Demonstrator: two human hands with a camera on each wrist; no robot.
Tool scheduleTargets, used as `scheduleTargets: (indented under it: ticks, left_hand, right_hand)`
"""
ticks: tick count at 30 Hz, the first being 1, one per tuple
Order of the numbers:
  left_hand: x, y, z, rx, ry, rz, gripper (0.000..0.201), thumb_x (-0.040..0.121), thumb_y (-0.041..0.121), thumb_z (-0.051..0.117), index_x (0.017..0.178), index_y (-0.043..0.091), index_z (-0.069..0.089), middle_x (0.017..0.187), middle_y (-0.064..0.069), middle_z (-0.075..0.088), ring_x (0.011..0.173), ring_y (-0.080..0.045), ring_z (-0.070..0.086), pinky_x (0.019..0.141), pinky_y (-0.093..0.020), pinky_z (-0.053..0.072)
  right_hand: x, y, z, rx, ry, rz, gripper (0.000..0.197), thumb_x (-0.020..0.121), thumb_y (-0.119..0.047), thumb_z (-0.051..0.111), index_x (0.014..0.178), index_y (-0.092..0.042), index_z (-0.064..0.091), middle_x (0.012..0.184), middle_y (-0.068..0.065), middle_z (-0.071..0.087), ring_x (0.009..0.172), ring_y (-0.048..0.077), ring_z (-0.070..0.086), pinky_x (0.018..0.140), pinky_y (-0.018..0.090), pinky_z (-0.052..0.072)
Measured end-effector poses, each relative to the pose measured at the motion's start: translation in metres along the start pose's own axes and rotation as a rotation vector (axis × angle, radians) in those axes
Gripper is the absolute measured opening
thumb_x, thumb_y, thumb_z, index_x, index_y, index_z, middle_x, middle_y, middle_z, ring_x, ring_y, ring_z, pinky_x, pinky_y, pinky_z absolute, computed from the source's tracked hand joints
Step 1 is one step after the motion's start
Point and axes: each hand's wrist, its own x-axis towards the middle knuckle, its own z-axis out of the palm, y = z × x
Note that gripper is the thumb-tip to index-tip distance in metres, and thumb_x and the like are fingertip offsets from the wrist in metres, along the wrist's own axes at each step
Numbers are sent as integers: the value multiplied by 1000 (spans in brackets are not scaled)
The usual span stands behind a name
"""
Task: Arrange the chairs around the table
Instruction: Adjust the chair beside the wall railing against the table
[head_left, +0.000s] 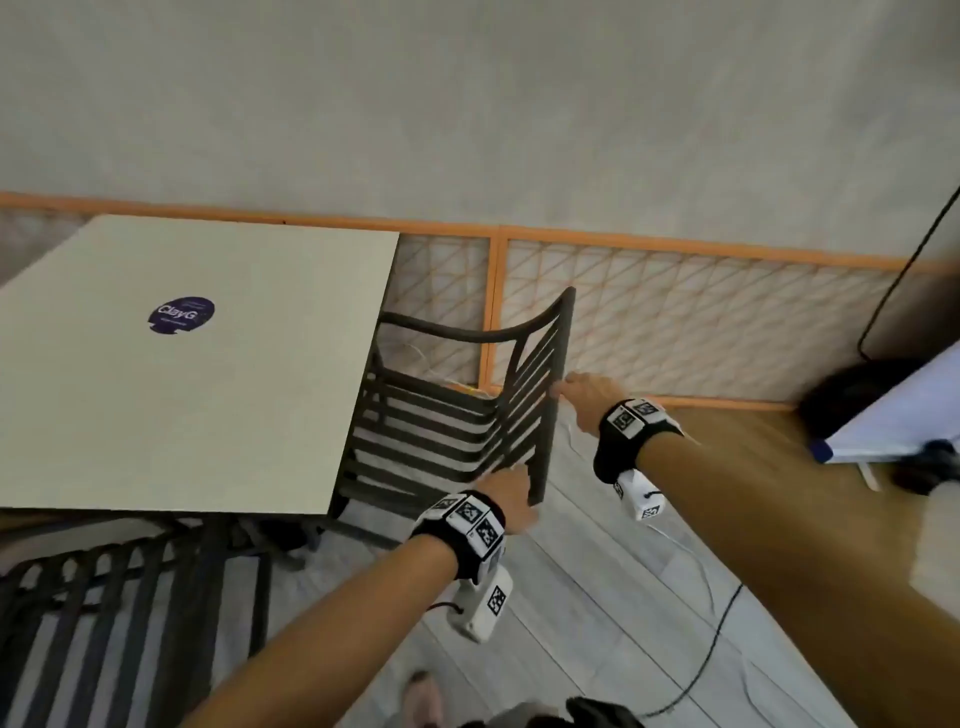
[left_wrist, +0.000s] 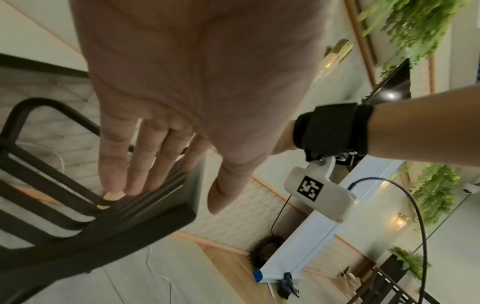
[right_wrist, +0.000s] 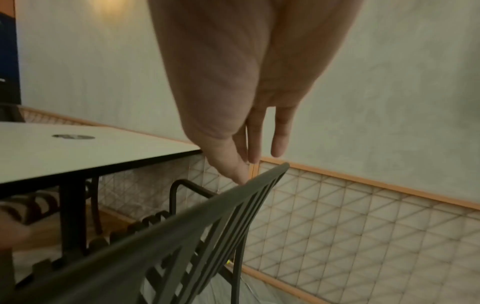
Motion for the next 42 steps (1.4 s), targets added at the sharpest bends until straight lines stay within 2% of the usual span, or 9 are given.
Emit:
scheduleTargets:
  ticks: [4,7,10,13,16,18,30,33,42]
  left_hand:
    - [37,17,4,-16,59,-57,88,90,36,56,150,4,1,155,-24,26,139,-38,34,116,-44,30]
    - [62,32,7,-53,51,-168,93,94,31,53,147,1,-18,150,-30,30,133,-40,42,111,-46,36]
    - [92,36,6,-28,89,-209,73,98,19,41,146,-8,-6,151,-37,20,133,-43,39,111,-47,35]
    - [118,36,-7,-151,-1,-266,68,98,15,40,148,-4,-1,146,-34,34,132,-42,42,112,-46,35]
    - [135,38,-14,-204,-47,-247,69,99,15,38,148,-2,-7,129,-29,56,116,-39,58,101,-46,47]
    - [141,41,-16,-257,11,-226,62,98,14,40,146,-2,5,118,-29,63,104,-42,63,90,-49,50]
    - [188,24,-42,-203,190,-205,60,100,19,37,147,-2,7,104,-24,67,82,-34,65,63,-32,46]
    - [198,21,-49,-159,211,-207,61,101,19,35,148,-4,2,103,-23,68,87,-34,69,74,-36,52]
    - [218,-5,-81,-170,287,-312,63,101,20,38,147,-3,1,105,-21,68,93,-33,69,82,-40,54]
  right_hand:
    - [44,21,19,-121,-3,-86,63,83,0,58,138,-24,39,148,10,40,136,30,36,107,48,37]
    - [82,50,38,-212,-27,-124,73,82,-5,60,143,-30,30,159,9,20,147,29,13,116,51,23]
    - [117,72,46,-253,-36,-197,66,86,-16,61,142,-34,31,161,9,12,148,31,5,118,53,18]
    - [157,90,43,-265,-70,-272,49,93,-30,54,139,-34,37,160,9,17,148,35,3,118,55,12]
    - [192,102,39,-362,-134,-390,53,95,-21,50,138,-47,34,159,6,21,145,45,3,112,69,1]
    - [210,108,37,-424,-162,-454,59,95,-18,49,138,-54,29,158,2,23,143,48,7,105,77,-4]
    - [283,109,12,-473,-128,-572,52,96,-23,47,134,-56,35,146,-10,44,141,40,21,100,80,-3]
    - [301,105,7,-474,-120,-592,51,95,-22,49,134,-55,38,147,-10,44,142,39,19,100,80,-5]
    - [364,74,-5,-513,-111,-596,42,94,-25,50,129,-49,48,152,-4,36,144,39,12,105,78,-3]
